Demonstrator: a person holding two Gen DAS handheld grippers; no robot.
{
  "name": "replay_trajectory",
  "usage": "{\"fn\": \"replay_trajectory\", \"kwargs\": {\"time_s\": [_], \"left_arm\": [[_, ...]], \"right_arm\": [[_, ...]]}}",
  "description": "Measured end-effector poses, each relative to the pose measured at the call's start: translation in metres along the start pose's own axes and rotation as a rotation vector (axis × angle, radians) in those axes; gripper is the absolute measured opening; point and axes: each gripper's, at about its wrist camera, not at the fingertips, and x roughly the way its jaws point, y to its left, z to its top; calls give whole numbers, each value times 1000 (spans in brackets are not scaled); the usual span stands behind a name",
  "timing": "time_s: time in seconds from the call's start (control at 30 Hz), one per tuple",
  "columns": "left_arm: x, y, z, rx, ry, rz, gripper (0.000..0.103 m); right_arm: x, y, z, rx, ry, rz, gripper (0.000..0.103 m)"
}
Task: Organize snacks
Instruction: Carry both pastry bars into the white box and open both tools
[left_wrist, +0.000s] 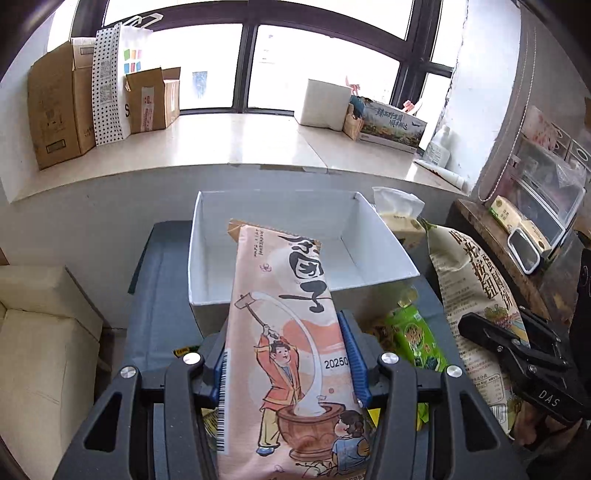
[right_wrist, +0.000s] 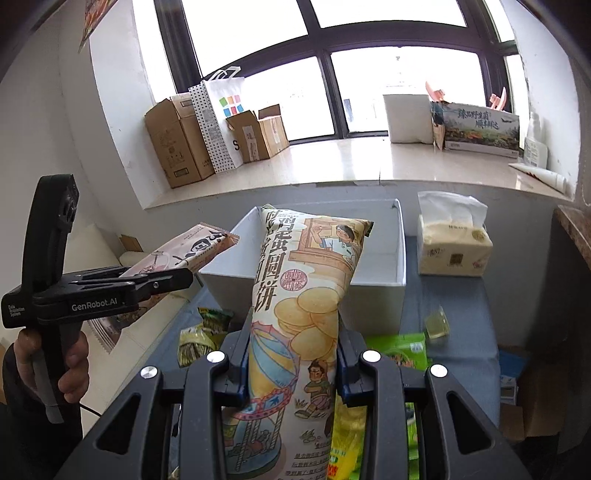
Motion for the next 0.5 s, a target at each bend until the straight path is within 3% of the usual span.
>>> {"fn": "replay_trajectory", "kwargs": {"time_s": [0.3, 0.5], "left_arm": [[50, 11, 75, 30, -23, 110, 56], [98, 15, 95, 57, 10, 146, 56]], "right_arm": [[79, -32, 76, 45, 15, -43, 37], [123, -54, 101, 91, 73, -25, 37]]}}
